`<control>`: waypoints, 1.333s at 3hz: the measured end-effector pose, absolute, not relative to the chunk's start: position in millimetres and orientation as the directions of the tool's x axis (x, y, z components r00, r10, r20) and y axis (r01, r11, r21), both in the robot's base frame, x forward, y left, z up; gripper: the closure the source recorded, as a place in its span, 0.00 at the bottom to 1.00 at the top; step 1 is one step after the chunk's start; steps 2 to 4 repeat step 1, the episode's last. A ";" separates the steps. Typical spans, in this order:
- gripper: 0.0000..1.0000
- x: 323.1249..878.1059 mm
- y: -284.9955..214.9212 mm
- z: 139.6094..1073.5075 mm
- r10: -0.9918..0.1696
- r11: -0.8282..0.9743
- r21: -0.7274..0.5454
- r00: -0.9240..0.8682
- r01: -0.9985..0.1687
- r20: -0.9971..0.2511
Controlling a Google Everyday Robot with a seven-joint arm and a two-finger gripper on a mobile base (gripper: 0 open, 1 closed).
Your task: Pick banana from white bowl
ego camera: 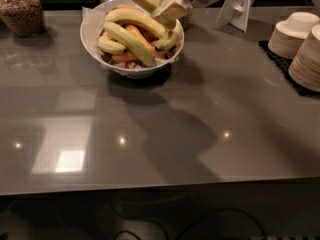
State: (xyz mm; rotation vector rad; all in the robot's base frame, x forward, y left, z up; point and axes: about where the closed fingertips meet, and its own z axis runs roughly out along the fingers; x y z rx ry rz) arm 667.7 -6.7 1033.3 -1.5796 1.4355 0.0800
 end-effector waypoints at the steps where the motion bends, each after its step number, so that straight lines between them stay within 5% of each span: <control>1: 1.00 632.0 -19.9 1039.2 -0.658 0.177 -0.557 0.323 -0.811 -0.680; 4: 1.00 632.0 -19.9 1039.2 -0.658 0.177 -0.557 0.323 -0.811 -0.680</control>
Offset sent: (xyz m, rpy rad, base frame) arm 0.0000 0.0000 0.0000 0.0000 0.0000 0.0000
